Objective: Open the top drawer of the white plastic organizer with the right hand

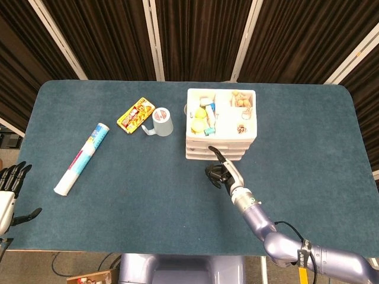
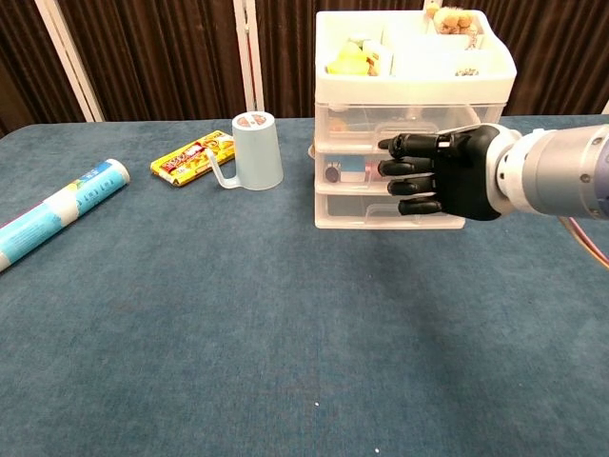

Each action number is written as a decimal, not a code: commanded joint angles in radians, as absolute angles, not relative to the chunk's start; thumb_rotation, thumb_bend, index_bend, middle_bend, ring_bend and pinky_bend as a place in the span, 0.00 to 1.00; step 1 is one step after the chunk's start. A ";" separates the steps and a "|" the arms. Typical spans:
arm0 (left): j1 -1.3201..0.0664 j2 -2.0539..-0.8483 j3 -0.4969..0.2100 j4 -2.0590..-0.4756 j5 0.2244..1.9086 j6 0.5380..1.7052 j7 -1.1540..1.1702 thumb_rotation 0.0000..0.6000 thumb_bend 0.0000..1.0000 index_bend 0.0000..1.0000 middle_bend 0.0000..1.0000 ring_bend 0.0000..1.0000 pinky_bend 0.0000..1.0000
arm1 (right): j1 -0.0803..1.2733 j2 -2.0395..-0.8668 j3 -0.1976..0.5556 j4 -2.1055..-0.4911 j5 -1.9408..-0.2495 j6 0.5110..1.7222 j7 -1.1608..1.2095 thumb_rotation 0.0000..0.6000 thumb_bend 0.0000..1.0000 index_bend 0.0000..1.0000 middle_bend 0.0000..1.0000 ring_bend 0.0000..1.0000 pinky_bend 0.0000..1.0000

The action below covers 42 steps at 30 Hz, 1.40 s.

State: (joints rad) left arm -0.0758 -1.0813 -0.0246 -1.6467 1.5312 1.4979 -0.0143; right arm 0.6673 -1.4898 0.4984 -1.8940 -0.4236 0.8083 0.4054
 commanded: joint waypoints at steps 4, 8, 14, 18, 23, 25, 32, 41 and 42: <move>-0.076 -1.083 -0.024 -1.649 1.534 1.500 -0.008 1.00 0.00 0.00 0.00 0.00 0.05 | 0.635 -1.462 0.495 -1.944 -0.468 0.802 0.427 1.00 0.82 0.04 0.87 0.83 0.95; -0.076 -1.085 -0.024 -1.650 1.534 1.500 -0.005 1.00 0.00 0.00 0.00 0.00 0.05 | 0.619 -1.452 0.487 -1.961 -0.492 0.806 0.436 1.00 0.82 0.04 0.87 0.82 0.94; -0.075 -1.086 -0.024 -1.652 1.535 1.504 -0.006 1.00 0.00 0.00 0.00 0.00 0.05 | 0.629 -1.460 0.490 -1.934 -0.479 0.813 0.442 1.00 0.82 0.03 0.87 0.82 0.94; -0.076 -1.084 -0.023 -1.653 1.531 1.497 -0.007 1.00 0.00 0.00 0.00 0.00 0.05 | 0.643 -1.465 0.498 -1.911 -0.462 0.815 0.443 1.00 0.82 0.04 0.87 0.82 0.94; -0.077 -1.081 -0.024 -1.655 1.525 1.493 -0.012 1.00 0.00 0.00 0.00 0.00 0.05 | 0.659 -1.472 0.506 -1.888 -0.437 0.807 0.447 1.00 0.82 0.04 0.87 0.82 0.94; -0.078 -1.080 -0.023 -1.656 1.523 1.489 -0.012 1.00 0.00 0.00 0.00 0.00 0.05 | 0.664 -1.474 0.509 -1.883 -0.431 0.798 0.451 1.00 0.82 0.04 0.87 0.82 0.94; -0.080 -1.078 -0.024 -1.658 1.516 1.482 -0.013 1.00 0.00 0.00 0.00 0.00 0.05 | 0.681 -1.482 0.531 -1.870 -0.406 0.753 0.482 1.00 0.84 0.15 0.87 0.82 0.94; -0.081 -1.076 -0.025 -1.657 1.513 1.480 -0.019 1.00 0.00 0.00 0.00 0.00 0.05 | 0.698 -1.477 0.533 -1.864 -0.373 0.730 0.492 1.00 0.85 0.20 0.87 0.82 0.94; -0.081 -1.076 -0.025 -1.657 1.513 1.480 -0.019 1.00 0.00 0.00 0.00 0.00 0.05 | 0.696 -1.475 0.531 -1.867 -0.373 0.727 0.494 1.00 0.85 0.20 0.87 0.82 0.94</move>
State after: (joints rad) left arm -0.0807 -1.0760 -0.0251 -1.6567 1.5132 1.4801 -0.0191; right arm 0.6969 -1.4758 0.5323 -1.8652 -0.3733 0.7278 0.4932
